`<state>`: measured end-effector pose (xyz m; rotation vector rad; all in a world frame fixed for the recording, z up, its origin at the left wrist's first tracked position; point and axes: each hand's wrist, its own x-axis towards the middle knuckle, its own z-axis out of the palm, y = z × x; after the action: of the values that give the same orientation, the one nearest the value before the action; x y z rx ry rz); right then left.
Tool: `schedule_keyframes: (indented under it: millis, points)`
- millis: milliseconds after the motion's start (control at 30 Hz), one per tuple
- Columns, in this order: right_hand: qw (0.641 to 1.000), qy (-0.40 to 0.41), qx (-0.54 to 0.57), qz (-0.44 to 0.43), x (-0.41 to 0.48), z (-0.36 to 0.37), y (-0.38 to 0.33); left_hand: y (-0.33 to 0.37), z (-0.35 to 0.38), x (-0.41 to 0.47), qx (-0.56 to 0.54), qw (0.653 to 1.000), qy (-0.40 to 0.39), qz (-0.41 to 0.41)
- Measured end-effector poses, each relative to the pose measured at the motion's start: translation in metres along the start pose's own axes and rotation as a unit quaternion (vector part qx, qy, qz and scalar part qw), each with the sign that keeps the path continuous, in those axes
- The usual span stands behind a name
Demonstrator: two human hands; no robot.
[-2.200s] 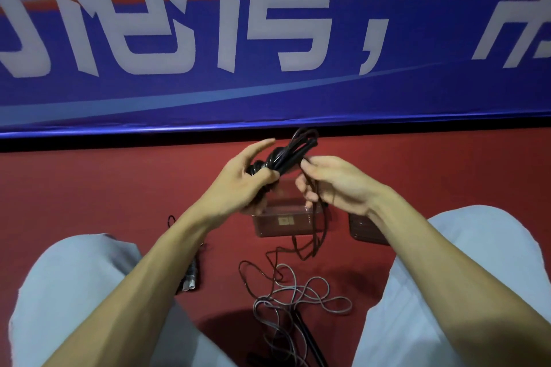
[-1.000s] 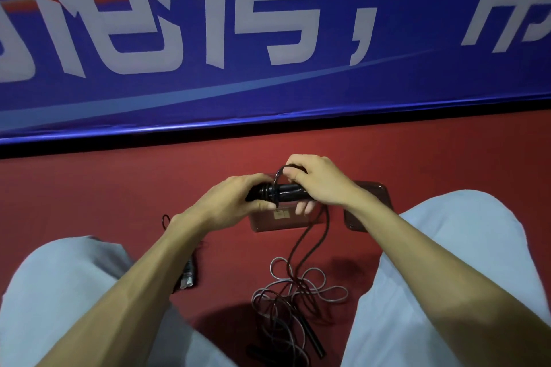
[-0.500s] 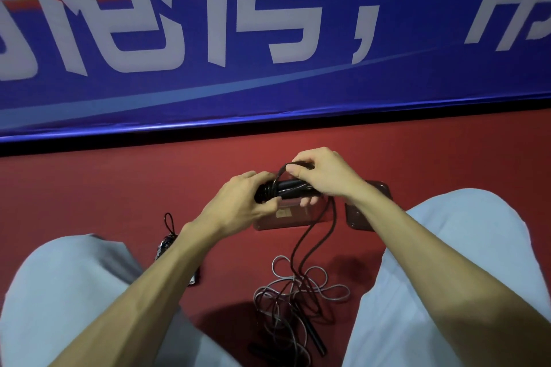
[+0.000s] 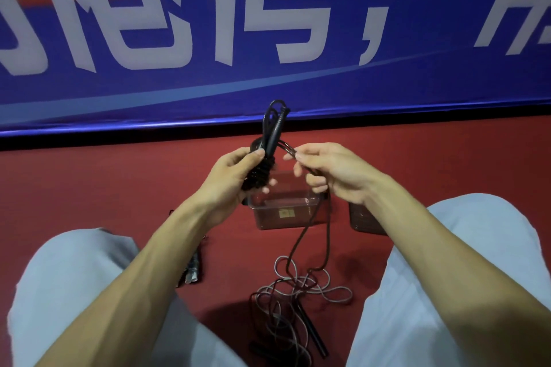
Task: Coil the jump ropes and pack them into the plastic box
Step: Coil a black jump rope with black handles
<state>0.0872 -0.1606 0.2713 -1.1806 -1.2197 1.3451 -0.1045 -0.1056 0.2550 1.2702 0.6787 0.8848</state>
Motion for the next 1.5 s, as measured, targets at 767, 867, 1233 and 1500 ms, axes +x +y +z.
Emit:
schedule_keyframes:
  millis: [767,867,1233,1500]
  points:
    - [0.670,-0.027,-0.713,-0.206,-0.017,0.017,0.005,-0.029,-0.028,0.027,0.504,0.861,-0.007,0.075]
    - [0.659,0.007,-0.700,-0.276,-0.013,0.013,0.008,-0.032,-0.024,0.022,0.561,0.818,-0.087,0.086]
    - [0.846,0.185,-0.477,-0.148,0.002,0.000,0.015,-0.024,-0.004,0.001,0.483,0.856,-0.161,0.088]
    - [0.988,0.122,-0.090,-0.010,0.001,-0.010,0.005,-0.019,-0.001,0.002,0.343,0.926,-0.118,0.105]
